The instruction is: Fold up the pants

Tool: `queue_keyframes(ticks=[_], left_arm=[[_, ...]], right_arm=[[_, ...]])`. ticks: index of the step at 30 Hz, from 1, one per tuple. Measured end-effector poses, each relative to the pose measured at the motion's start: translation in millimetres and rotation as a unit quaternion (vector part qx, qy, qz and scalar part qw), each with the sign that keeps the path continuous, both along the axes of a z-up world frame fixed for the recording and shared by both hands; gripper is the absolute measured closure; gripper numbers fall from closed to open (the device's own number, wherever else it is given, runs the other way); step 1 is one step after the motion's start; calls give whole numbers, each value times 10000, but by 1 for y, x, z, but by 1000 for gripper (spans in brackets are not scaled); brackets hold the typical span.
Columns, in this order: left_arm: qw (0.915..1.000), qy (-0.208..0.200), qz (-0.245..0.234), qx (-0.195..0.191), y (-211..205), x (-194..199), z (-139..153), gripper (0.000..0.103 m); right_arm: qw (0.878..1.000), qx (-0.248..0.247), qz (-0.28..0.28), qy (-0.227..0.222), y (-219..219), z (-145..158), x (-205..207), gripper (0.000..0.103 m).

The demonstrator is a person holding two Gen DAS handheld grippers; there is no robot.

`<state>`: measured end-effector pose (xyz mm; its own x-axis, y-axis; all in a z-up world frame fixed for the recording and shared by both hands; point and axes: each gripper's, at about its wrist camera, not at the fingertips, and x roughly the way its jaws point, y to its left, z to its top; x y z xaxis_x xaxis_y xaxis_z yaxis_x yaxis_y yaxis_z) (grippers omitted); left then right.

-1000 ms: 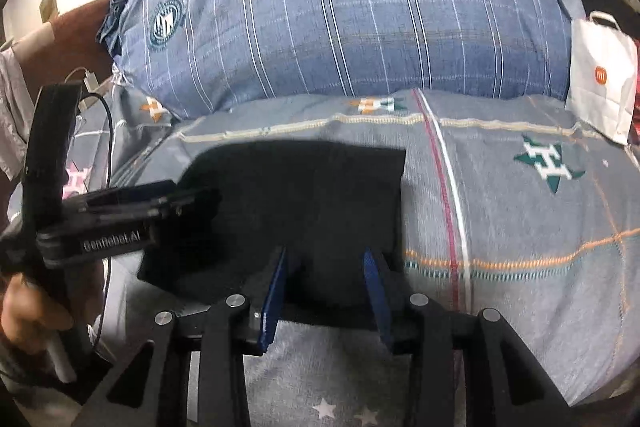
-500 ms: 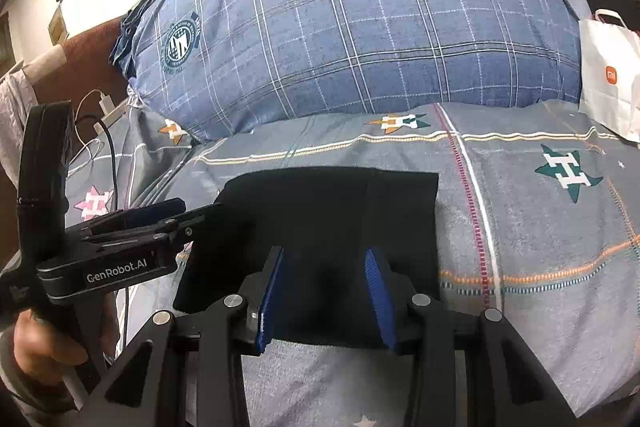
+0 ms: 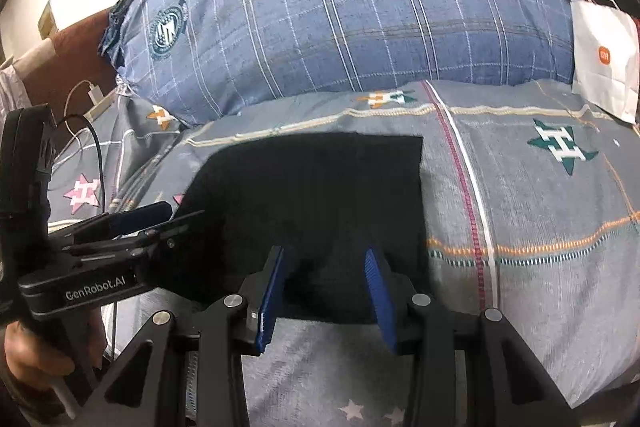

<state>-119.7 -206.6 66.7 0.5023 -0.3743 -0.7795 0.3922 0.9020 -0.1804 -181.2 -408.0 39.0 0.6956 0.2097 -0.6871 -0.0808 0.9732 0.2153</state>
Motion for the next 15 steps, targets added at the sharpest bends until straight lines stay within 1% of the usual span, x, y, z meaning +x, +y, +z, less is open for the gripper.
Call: queue_keyframes(ticks=[2,3,6,10,13,15], left_arm=[[9999,-98,31,76,-3,-2,-4,30],[9998,-139,22,119,-5,-3,-5,27],[9998,-121,-15,180,-8,-4,-10,26],[10000,-26,-13,71,-2,-1,-5,26],[10000,-69,45,39,3,-1,-1,26],[10000,-60,63,35,4,1,0,26]], right_arm=[[10000,15,5,1,-1,-4,0,63],[10000,15,-1,-12,-1,-6,0,63],[10000,19,-9,-77,-1,-9,-1,61],[9999,102,10,-69,-6,-3,1,61],[9995,264,-145,-115,-16,4,1,60],[9993,280,-239,-112,-20,7,3,59]])
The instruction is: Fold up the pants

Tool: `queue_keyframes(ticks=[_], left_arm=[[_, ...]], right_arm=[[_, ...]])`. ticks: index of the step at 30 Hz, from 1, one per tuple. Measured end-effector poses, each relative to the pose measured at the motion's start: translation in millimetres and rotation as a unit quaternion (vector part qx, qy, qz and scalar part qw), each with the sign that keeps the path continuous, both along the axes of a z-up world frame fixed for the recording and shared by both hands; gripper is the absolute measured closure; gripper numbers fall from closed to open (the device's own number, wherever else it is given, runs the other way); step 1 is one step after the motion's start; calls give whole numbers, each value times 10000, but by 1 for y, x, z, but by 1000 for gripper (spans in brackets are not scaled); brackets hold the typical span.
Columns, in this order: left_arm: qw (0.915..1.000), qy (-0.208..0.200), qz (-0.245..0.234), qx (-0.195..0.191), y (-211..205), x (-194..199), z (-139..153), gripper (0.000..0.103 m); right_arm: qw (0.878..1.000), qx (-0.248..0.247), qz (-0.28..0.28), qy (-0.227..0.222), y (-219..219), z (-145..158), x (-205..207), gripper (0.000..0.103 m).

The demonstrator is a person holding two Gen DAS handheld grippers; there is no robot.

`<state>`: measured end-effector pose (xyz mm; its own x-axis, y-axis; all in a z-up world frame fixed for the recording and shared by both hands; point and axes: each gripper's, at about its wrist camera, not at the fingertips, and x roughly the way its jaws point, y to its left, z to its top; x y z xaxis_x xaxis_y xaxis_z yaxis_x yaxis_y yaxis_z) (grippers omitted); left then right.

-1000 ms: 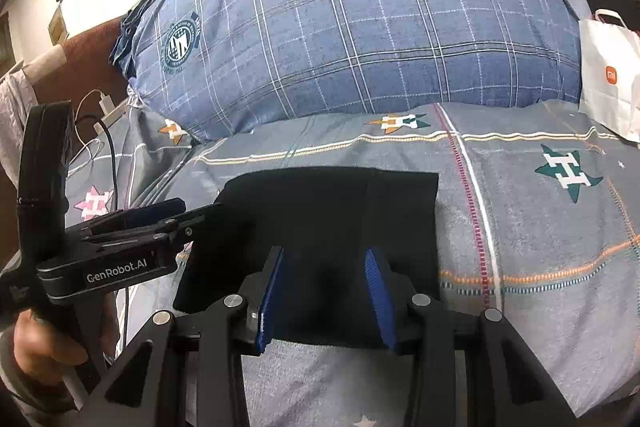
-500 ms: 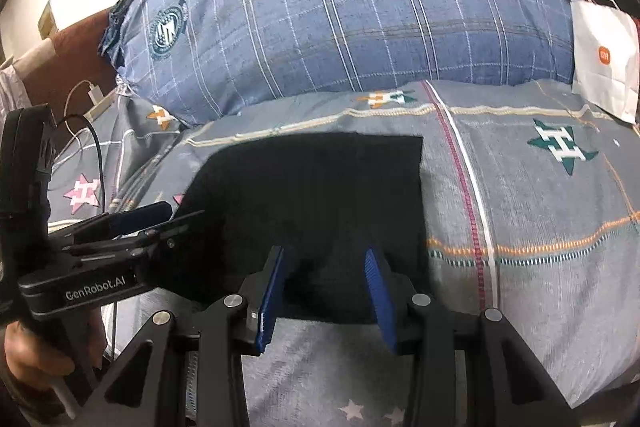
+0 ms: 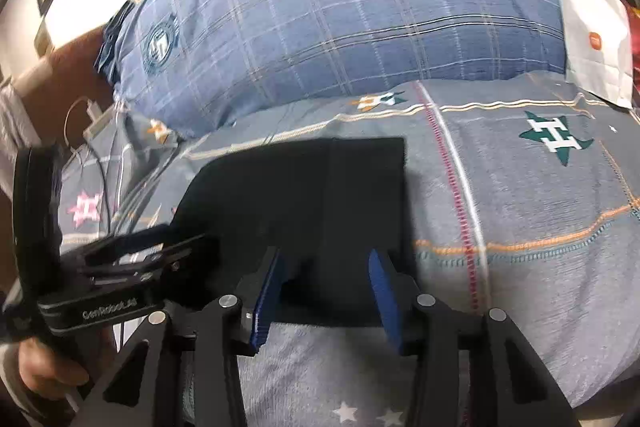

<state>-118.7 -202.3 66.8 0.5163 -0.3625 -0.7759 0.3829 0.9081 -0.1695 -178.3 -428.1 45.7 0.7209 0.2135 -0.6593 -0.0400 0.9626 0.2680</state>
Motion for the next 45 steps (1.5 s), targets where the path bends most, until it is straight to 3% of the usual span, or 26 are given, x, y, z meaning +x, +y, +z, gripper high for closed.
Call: queue_keyframes(ticks=[15,23,30,37,39,43,45], left_arm=[[9996,-44,224,-188,8,9,2,26],[9995,104,-39,-301,12,14,0,26],[9927,787,-140,-906,25,27,-15,24],[9876,1106,-352,-1061,11,36,-28,22],[9873,1039,-330,-1155,8,37,-29,18],[9890,910,-426,-1084,3,31,-21,22],[9877,919,-476,-1175,7,32,-14,26]], right_arm=[[9999,-1,103,-82,8,7,6,58],[9998,-41,-43,185,-10,-6,17,55],[9975,564,-147,410,-37,-23,25,47],[9867,1523,145,540,-46,-44,48,38],[9889,1400,235,446,-40,-43,50,37],[9965,723,334,237,-22,-24,41,55],[9977,570,339,111,-17,-11,36,59]])
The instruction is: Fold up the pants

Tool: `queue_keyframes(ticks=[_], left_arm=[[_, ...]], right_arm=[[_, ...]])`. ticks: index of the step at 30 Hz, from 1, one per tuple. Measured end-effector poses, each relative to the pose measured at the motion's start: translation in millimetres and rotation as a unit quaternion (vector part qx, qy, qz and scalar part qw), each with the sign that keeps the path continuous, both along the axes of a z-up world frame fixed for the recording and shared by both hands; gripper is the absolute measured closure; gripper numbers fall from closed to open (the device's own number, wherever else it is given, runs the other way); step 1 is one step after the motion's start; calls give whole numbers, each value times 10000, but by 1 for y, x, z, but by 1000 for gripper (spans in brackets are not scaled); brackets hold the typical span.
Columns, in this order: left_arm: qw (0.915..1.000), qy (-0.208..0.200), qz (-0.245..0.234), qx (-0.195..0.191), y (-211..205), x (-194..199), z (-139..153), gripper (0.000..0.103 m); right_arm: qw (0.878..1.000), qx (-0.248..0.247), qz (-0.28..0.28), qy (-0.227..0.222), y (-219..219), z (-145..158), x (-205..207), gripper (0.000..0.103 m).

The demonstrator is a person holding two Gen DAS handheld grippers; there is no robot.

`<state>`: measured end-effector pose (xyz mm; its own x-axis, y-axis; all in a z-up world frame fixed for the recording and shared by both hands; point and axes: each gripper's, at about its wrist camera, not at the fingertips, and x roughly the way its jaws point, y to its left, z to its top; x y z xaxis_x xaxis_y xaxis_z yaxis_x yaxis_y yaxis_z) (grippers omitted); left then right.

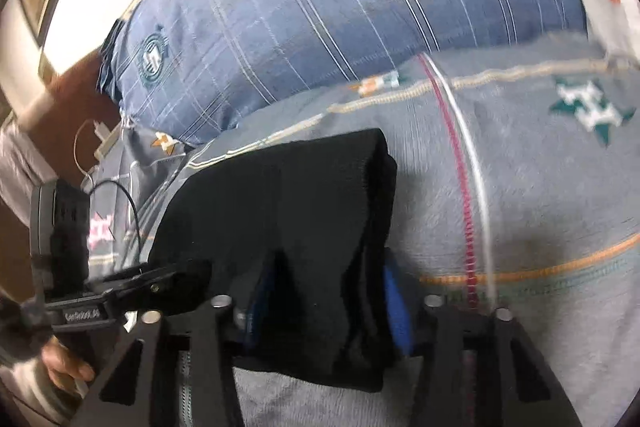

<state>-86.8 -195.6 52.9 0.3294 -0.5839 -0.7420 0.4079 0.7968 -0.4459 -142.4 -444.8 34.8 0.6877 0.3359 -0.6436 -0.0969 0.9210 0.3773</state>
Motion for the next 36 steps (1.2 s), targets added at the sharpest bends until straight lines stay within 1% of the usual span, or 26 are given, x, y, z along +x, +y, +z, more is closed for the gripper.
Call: queue_keyframes(ticks=[2,4,6,9,11,14,19,21,22,23,24,25,26,28,30,32,34,36], left_arm=[[9999,3,58,-154,10,3,13,26],[9996,-97,122,-214,18,9,28,26],[9993,-293,170,-128,26,16,44,26],[9978,-613,268,15,41,33,63,26],[9967,-702,350,206,49,50,68,26],[9947,-785,483,461,57,77,65,26],[9942,-515,649,688,68,117,35,26],[9941,-359,681,760,70,128,17,26],[9932,-236,738,864,71,134,4,26],[9926,-165,781,915,72,137,-5,26],[9929,-153,791,875,73,139,-10,22],[9936,-181,810,764,76,141,-15,19],[9934,-205,864,725,79,141,-16,15],[9931,-193,910,711,82,139,-16,14],[9913,-266,983,838,81,136,-11,15],[9880,-472,1054,1026,78,131,0,15],[9837,-742,1157,1163,78,126,13,15],[9809,-902,1255,1180,79,123,24,15]], right_arm=[[9997,12,98,-222,8,18,-4,62],[9990,-193,175,-369,22,33,-3,62],[9977,-312,284,-534,37,47,6,62],[9970,-158,371,-663,50,56,31,62],[9964,-57,429,-726,61,57,54,62],[9966,16,462,-685,77,50,87,62],[9977,-35,531,-431,93,28,138,62],[9980,-169,532,-295,97,14,153,62],[9981,-275,519,-186,99,6,160,61],[9978,-479,463,-9,101,-4,168,61],[9973,-573,449,82,101,-12,172,60],[9976,-506,460,61,98,-14,171,57],[9981,-417,450,50,94,-14,169,56],[9982,-447,396,65,87,-10,164,55],[9982,-525,292,42,82,-4,156,55],[9974,-685,229,-56,84,9,146,55],[9968,-704,293,-217,90,21,139,55],[9960,-653,435,-428,100,36,132,55]])
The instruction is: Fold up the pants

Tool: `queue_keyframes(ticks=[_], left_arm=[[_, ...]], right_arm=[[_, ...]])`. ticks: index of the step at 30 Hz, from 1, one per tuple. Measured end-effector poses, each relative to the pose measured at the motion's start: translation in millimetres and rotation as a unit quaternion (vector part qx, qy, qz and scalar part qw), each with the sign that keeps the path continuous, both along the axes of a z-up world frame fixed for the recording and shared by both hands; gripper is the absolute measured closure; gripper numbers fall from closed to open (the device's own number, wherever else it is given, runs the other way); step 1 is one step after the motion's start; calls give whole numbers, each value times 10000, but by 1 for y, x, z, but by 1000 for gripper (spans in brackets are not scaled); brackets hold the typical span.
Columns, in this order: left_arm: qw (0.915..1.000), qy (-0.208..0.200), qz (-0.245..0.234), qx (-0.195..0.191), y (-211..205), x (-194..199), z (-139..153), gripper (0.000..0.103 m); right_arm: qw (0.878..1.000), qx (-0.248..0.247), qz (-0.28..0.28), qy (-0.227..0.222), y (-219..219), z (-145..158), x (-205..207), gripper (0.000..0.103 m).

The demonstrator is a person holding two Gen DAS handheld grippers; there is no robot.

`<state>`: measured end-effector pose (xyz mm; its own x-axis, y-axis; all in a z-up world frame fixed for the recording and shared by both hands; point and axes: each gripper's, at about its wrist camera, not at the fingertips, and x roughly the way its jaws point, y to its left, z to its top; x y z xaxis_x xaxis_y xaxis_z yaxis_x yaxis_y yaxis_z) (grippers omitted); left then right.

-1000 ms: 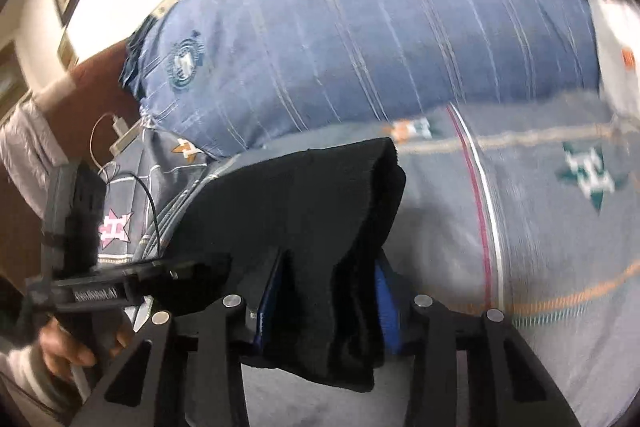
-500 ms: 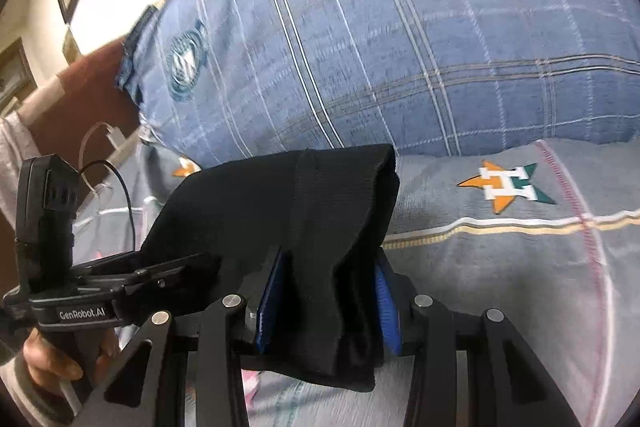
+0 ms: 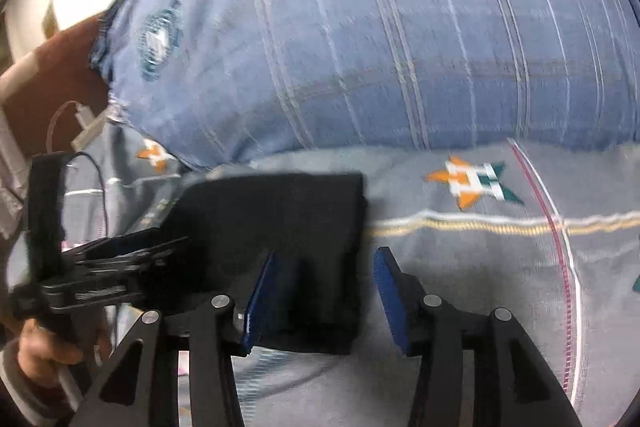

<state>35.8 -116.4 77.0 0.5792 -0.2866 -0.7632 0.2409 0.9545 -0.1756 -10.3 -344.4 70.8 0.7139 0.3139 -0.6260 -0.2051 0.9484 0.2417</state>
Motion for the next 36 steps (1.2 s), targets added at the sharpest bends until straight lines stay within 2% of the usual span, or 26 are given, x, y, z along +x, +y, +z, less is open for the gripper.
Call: queue_keyframes(ticks=[5,8,12,15,20,23,25,32,36], left_arm=[[9995,-217,146,153,0,-1,15,15],[9988,-211,129,420,-7,1,11,15],[9982,-98,72,584,-14,2,-4,15],[9983,27,65,570,-17,2,-19,15],[9991,-21,216,373,-14,0,-24,15],[9962,-356,315,735,-19,-10,-13,15],[9947,-515,350,824,-21,-19,-7,15],[9918,-1030,562,505,-21,-64,26,15],[9897,-1110,696,581,-13,-85,38,15]], right_arm=[[9992,-350,82,-200,26,15,-1,55],[9995,-283,104,-102,29,7,2,55],[9988,-478,80,78,36,-12,5,55],[9969,-741,18,256,40,-32,4,55],[9972,-733,14,111,37,-41,0,55],[9985,-524,1,166,32,-32,-4,55],[9992,-357,-66,157,28,-25,-11,55],[9992,-262,-282,-138,24,-5,-45,55],[9988,-333,-315,-161,30,1,-59,53]])
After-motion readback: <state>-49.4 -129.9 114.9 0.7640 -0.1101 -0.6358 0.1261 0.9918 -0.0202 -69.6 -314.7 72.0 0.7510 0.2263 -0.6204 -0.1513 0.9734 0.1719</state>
